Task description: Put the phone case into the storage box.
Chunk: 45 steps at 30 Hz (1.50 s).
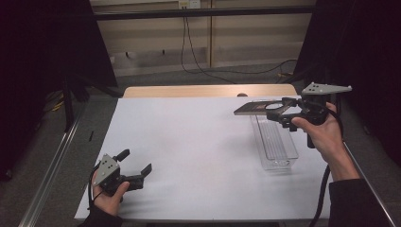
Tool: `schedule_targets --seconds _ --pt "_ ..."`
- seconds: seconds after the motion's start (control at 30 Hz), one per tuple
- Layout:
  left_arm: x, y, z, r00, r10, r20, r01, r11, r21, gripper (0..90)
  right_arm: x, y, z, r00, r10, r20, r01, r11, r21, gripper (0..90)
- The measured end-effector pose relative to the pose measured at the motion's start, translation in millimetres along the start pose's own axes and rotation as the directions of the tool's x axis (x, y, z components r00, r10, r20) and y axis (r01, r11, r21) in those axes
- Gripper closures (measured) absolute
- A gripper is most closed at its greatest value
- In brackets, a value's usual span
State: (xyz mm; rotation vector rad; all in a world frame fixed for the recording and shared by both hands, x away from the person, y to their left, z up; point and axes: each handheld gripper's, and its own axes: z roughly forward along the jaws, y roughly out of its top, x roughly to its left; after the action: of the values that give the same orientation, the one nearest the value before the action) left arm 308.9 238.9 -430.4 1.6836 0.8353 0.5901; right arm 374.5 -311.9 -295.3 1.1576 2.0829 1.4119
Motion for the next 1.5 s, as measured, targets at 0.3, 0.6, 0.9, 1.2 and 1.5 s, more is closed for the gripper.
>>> schedule_targets --seconds 0.3,0.6,0.9,1.2,1.5 --pt "2.5 -0.8 -0.2 0.9998 0.015 0.012 -0.015 0.9999 -0.008 1.9 -16.0 3.9 -10.0 0.9978 0.033 0.057 -0.034 0.999 0.009 11.7" --pt "3.9 -1.7 0.3 0.9997 0.011 0.022 -0.011 0.9998 -0.018 0.7 -32.1 8.0 -19.1 0.9907 0.048 0.127 -0.051 0.998 0.025 11.7" --pt "2.9 -1.8 1.0 0.9997 0.022 0.014 -0.022 0.9997 -0.010 0.9 -44.0 2.6 -14.4 0.9854 0.060 0.159 -0.071 0.995 0.068 11.7" --pt "0.9 -0.7 4.2 0.9985 0.049 0.026 -0.048 0.9987 -0.017 1.1 -51.4 -2.0 -5.5 0.9776 0.071 0.198 -0.095 0.989 0.110 11.7" --pt "1.7 -0.7 5.2 0.9986 0.047 0.026 -0.047 0.9989 -0.004 1.2 -55.3 -3.3 10.8 0.9661 0.086 0.244 -0.123 0.982 0.141 11.7"
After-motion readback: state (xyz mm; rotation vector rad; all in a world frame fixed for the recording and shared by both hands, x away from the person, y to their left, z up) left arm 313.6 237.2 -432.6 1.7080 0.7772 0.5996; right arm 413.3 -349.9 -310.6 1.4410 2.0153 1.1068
